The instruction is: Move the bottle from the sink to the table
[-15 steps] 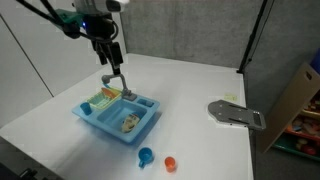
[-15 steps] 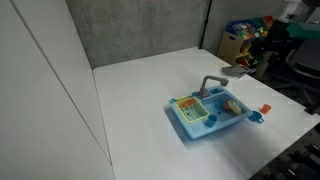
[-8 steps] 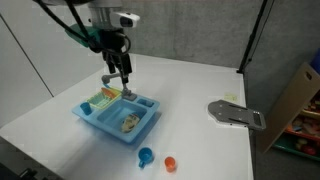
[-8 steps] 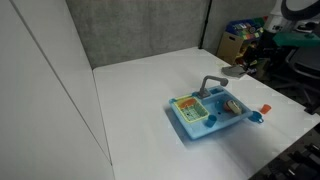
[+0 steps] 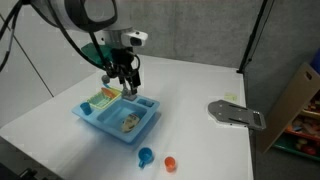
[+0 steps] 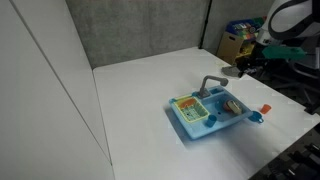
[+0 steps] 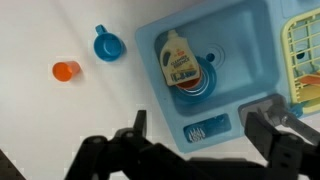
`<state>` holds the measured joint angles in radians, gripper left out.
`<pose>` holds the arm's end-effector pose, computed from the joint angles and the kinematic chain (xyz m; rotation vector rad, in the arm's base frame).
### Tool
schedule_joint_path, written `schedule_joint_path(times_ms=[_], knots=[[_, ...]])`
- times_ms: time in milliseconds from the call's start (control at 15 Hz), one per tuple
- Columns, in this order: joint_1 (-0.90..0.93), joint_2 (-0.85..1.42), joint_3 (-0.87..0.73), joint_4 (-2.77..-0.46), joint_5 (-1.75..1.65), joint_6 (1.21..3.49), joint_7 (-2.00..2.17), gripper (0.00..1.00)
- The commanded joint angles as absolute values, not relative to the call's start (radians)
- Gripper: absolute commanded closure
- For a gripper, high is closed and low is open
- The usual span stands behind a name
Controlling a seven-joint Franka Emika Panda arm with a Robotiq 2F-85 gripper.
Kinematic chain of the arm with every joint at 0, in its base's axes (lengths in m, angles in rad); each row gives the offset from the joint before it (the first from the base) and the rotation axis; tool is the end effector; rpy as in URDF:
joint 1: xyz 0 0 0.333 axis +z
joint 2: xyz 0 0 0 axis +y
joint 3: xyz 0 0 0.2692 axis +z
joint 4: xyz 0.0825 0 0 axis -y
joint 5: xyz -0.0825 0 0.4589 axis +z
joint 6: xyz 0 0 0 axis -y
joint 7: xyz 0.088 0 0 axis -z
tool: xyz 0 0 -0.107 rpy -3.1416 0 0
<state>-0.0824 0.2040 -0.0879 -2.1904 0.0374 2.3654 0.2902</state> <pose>0.5839 -0.1014 0.1903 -3.0429 0.7543 0.0446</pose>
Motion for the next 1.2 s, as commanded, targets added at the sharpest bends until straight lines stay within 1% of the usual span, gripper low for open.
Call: schedule_joint_path(times_ms=[0,733,1133], knots=[[-0.084,0.257,-0.092,-2.149,0.082,2.370,0.276,0.00],[-0.068,0.274,-0.104,-2.164,0.048,2.385,0.311,0.00],[-0.072,0.347,-0.117,-2.131,0.047,2.382,0.294,0.00]])
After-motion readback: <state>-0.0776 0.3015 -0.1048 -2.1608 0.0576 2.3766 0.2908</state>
